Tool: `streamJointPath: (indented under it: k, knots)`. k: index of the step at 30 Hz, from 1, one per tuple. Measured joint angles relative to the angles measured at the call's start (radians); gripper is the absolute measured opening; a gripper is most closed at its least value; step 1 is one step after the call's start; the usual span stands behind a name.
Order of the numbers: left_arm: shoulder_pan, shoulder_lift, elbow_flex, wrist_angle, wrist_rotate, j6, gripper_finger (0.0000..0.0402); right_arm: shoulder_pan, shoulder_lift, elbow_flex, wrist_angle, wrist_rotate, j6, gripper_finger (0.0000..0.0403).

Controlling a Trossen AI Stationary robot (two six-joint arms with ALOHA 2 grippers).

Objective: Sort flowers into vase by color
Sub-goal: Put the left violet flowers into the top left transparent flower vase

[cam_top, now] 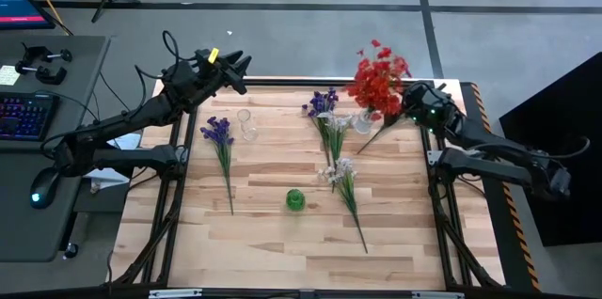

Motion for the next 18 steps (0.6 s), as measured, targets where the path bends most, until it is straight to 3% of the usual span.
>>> streamJointPath:
  k: [4, 18]
  knots:
    - [0.000, 0.000, 0.000, 0.006, 0.000, 0.000, 0.0170, 0.000, -0.049, 0.022, -0.025, 0.086, -0.044, 0.0236]
    - [0.000, 0.000, 0.000, 0.006, 0.000, 0.000, 0.0170, 0.000, -0.127, 0.075, -0.024, 0.079, -0.047, 0.0236]
